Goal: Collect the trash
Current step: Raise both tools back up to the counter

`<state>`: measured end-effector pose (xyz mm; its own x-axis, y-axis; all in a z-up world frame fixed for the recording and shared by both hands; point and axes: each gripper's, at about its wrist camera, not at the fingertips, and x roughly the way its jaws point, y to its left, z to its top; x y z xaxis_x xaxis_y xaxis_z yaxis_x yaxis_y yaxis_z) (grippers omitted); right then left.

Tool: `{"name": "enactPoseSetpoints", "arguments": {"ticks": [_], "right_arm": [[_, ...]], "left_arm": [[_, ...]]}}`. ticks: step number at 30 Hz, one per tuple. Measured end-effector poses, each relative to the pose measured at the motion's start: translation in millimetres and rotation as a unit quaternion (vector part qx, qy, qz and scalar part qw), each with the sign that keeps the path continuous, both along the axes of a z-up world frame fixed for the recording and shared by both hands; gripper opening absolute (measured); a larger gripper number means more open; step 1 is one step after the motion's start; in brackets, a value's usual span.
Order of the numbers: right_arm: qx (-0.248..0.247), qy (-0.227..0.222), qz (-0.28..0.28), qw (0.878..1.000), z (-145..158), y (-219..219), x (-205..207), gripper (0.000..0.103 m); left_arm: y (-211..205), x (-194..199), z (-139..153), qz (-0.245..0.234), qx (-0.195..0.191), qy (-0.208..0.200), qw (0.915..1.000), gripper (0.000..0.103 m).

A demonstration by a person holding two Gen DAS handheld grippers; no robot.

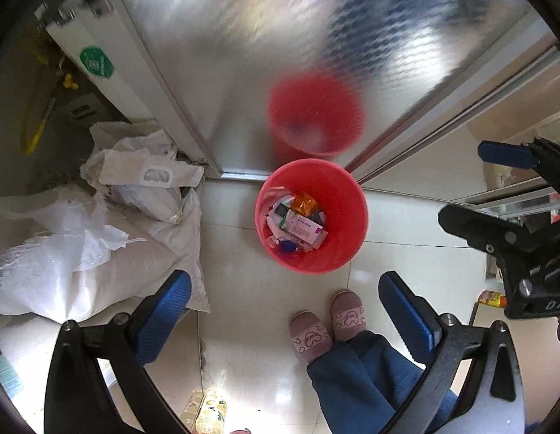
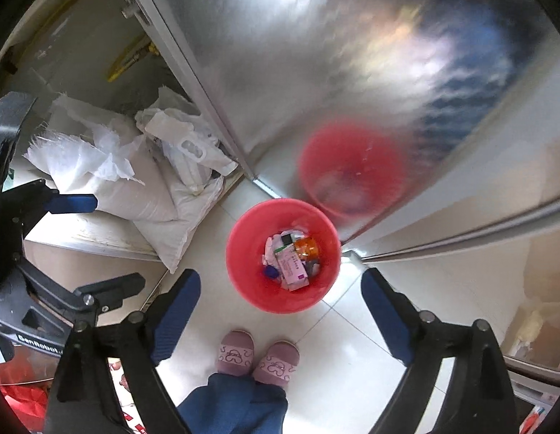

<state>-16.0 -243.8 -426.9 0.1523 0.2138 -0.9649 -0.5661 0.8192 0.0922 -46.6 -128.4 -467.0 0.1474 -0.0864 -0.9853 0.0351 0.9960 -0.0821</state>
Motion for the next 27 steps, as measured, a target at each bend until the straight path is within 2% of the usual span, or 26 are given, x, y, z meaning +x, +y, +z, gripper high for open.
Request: {"name": "enactPoseSetpoints", "arguments": {"ticks": [7,11,18,27], "right_arm": [[0.005,-0.024,-0.004,1.000,62.8,-15.8,-10.4,0.102],[0.007,-0.018,-0.014,1.000,96.1,-24.2,-15.6,0.102],[0.008,-0.040,-0.019,0.999,157.2,-30.9,-28.5,0.102],[0.038,-0.074,-0.024,0.996,224.2,-37.1,-31.2,0.102]], "left_arm": [[-13.6,-13.2,71.7,-0.007,-0.001,-0.025,0.9997,0.103],[-19.8,-20.0,112.0,0.004,0.003,-0.039,0.9992,0.103],[-23.2,-32.2,184.5,0.023,0.000,-0.065,0.9976,0.103],[-26.3,-35.8,261.9,0.035,0.009,-0.099,0.9945,0.103]]}}
